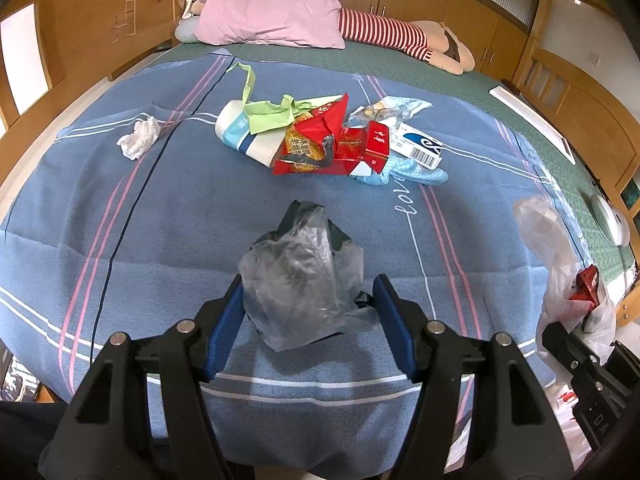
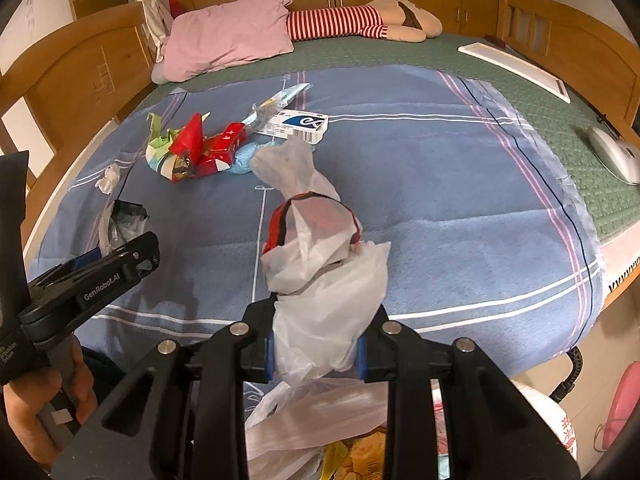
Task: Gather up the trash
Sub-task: 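Carry the clear plastic bag with the left gripper toward the white trash bag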
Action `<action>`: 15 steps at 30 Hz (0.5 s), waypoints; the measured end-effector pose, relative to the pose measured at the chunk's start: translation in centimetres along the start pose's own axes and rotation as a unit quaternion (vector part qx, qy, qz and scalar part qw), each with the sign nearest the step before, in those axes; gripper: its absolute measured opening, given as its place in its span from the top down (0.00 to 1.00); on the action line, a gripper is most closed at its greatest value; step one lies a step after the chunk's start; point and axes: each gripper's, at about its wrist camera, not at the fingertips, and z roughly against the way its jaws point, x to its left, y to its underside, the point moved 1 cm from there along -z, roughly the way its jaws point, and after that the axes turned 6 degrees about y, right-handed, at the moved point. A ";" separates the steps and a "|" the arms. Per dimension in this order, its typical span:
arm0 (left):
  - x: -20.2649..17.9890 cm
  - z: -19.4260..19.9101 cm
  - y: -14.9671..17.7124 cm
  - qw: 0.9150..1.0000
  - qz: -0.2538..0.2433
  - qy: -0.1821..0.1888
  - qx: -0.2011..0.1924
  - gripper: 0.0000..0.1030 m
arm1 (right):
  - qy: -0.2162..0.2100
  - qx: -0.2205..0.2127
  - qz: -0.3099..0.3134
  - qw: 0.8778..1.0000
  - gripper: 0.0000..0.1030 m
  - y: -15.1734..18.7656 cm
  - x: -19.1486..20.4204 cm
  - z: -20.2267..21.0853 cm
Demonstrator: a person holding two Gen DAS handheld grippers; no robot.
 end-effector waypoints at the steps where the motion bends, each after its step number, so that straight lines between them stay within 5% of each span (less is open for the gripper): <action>1: 0.0 0.0 0.0 1.000 0.000 0.000 0.001 0.37 | 0.000 -0.001 0.000 1.000 0.72 0.0 0.0 0.0; 15: -0.1 -0.1 0.0 1.000 0.001 0.000 0.000 0.38 | -0.011 -0.023 0.002 1.000 0.72 -0.5 -0.7 2.4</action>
